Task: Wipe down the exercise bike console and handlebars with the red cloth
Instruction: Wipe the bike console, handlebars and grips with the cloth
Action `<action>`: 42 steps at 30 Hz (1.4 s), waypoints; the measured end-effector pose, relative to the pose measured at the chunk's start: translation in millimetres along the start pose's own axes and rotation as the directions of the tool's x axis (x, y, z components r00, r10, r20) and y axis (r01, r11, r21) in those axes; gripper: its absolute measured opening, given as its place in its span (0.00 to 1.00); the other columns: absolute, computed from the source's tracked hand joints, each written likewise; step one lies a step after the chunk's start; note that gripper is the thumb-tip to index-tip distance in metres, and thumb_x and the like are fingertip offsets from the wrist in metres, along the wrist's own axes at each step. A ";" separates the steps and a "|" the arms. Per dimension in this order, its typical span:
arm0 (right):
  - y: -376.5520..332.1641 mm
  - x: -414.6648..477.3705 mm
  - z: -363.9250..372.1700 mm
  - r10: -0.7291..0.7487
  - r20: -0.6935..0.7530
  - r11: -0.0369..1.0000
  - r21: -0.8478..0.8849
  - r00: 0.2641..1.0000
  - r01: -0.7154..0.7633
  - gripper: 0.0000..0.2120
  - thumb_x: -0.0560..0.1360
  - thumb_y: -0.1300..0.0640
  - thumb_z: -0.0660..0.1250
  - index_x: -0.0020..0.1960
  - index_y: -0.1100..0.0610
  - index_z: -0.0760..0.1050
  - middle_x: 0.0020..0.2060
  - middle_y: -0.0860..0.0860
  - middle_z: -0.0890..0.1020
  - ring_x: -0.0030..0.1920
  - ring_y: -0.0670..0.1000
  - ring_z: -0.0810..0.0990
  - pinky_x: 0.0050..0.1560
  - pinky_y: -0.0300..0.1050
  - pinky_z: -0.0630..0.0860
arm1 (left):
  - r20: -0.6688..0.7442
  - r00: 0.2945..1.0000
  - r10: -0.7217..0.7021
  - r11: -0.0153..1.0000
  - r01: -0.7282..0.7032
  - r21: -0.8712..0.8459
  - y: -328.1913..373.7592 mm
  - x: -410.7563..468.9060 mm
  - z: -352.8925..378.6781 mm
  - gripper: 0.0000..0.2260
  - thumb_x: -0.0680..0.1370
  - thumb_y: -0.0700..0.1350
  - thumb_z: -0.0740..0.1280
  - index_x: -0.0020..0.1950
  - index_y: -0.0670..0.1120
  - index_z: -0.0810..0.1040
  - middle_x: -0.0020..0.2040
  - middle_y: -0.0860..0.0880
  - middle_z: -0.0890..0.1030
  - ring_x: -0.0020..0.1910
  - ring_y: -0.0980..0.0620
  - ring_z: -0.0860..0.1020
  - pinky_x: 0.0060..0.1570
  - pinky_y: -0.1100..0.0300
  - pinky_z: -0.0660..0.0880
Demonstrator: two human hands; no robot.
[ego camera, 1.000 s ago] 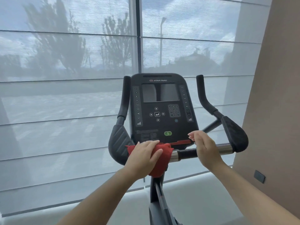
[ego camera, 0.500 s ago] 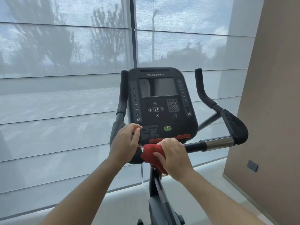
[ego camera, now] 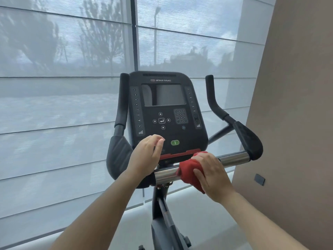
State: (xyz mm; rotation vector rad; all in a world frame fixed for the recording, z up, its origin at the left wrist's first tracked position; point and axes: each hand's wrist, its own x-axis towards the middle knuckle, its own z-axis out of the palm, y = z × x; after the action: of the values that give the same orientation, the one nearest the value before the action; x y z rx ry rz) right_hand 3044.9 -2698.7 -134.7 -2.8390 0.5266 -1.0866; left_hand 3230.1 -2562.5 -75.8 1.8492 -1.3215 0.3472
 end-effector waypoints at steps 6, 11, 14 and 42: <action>-33.0 2.2 27.7 0.020 -0.105 0.994 0.112 0.994 -0.008 0.18 0.80 0.44 0.49 0.58 0.50 0.71 0.57 0.48 0.75 0.61 0.50 0.70 0.67 0.48 0.62 | -0.109 0.993 -0.041 0.992 0.028 -0.121 0.2 -0.2 -2.3 0.11 0.81 0.47 0.56 0.54 0.46 0.76 0.44 0.55 0.78 0.46 0.56 0.76 0.44 0.65 0.66; -16.6 8.4 16.7 0.044 -0.211 0.992 0.127 0.976 -0.017 0.16 0.78 0.48 0.53 0.50 0.54 0.76 0.47 0.50 0.80 0.51 0.51 0.76 0.57 0.51 0.71 | -0.067 0.998 0.007 0.995 -0.014 -0.098 -1.2 -4.8 -3.3 0.10 0.81 0.46 0.57 0.52 0.47 0.77 0.44 0.56 0.78 0.46 0.57 0.75 0.43 0.65 0.66; -40.7 17.8 19.5 0.114 -0.250 0.984 0.161 0.961 -0.074 0.15 0.76 0.49 0.53 0.44 0.54 0.76 0.39 0.49 0.79 0.43 0.49 0.75 0.52 0.47 0.72 | -0.085 0.996 0.003 0.995 -0.012 -0.101 0.7 -4.3 -3.0 0.10 0.81 0.46 0.57 0.51 0.47 0.78 0.42 0.57 0.78 0.44 0.57 0.76 0.43 0.64 0.67; -46.1 11.4 22.9 0.127 -0.060 0.982 0.150 0.990 -0.117 0.15 0.72 0.46 0.54 0.53 0.48 0.75 0.56 0.51 0.69 0.58 0.49 0.66 0.62 0.49 0.62 | -0.097 0.994 -0.054 0.992 0.043 -0.118 -0.1 -3.7 -3.1 0.16 0.76 0.56 0.51 0.49 0.52 0.76 0.39 0.57 0.79 0.41 0.59 0.77 0.38 0.60 0.73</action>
State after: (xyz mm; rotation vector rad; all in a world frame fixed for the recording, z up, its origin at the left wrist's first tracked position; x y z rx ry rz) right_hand 3081.4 -2660.7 -136.7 -2.6149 0.5913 -1.1538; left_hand 3229.4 -2557.8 -76.2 1.7420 -1.2016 0.3267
